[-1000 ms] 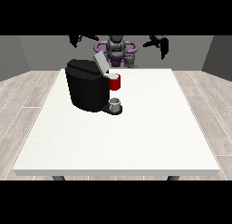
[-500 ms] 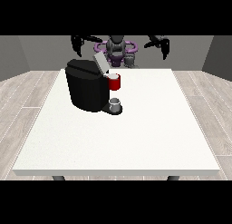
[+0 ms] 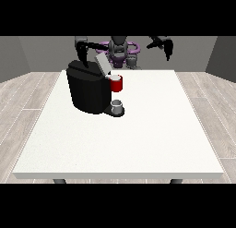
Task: Insert the coffee pod into the coffee machine and close the lid
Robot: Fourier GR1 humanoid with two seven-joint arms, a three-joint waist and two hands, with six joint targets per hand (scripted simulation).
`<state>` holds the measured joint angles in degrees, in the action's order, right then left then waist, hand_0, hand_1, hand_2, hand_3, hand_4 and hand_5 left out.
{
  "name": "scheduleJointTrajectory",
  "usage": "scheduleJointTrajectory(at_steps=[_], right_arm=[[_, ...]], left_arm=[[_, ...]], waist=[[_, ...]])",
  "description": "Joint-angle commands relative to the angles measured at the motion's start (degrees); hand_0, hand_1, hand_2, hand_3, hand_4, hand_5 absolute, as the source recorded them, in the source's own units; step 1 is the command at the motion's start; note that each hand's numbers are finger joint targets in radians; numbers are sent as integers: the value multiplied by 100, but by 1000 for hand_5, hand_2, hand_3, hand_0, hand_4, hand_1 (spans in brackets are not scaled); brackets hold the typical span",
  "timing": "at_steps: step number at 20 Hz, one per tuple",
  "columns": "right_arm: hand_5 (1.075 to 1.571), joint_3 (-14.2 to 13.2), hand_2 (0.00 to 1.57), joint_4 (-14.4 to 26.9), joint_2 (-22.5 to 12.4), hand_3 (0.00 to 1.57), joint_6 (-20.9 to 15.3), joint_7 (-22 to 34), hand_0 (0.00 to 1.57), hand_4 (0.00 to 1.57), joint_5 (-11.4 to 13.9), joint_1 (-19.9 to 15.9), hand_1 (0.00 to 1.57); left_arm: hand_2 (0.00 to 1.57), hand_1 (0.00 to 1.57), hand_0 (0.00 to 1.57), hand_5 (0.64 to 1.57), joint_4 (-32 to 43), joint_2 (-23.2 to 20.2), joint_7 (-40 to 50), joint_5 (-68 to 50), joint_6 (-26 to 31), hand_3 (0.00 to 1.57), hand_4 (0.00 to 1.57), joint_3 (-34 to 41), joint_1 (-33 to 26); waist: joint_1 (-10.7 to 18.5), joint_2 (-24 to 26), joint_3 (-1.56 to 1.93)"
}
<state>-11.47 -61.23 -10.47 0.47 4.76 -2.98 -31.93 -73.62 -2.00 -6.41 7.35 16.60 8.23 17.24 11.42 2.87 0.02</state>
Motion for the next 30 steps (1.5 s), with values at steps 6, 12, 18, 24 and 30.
scheduleJointTrajectory(at_steps=[6, 12, 18, 24, 30], right_arm=[[1571, 252, 0, 361, 97, 0, 45, -419, 0, 0, 160, -271, 0], [1571, 396, 0, 278, 128, 0, 171, -156, 0, 79, 133, -740, 0], [1571, 536, 0, 398, 138, 0, 46, 47, 0, 200, 324, -1307, 0], [1571, 674, 0, 442, 131, 0, -60, -176, 0, 103, 582, -1481, 0], [1571, 880, 0, 319, 264, 0, -174, 159, 0, 0, 749, -1738, 0]], left_arm=[[0, 0, 0, 1571, -814, -293, 326, -289, -13, 0, 368, 100, -332], [0, 0, 0, 1571, -802, -155, 64, 122, -535, 0, 299, -108, -507], [0, 0, 0, 1571, -605, -402, 82, -130, -363, 0, 339, 109, -309], [0, 0, 0, 1571, -909, -100, -24, 70, -410, 0, 411, -317, -598], [0, 0, 0, 1571, -770, -237, 24, 18, -256, 0, 383, -300, -446]], waist=[[-84, -399, 0], [-344, -490, -1], [-293, -691, -2], [109, -704, -1], [308, -755, -2]])
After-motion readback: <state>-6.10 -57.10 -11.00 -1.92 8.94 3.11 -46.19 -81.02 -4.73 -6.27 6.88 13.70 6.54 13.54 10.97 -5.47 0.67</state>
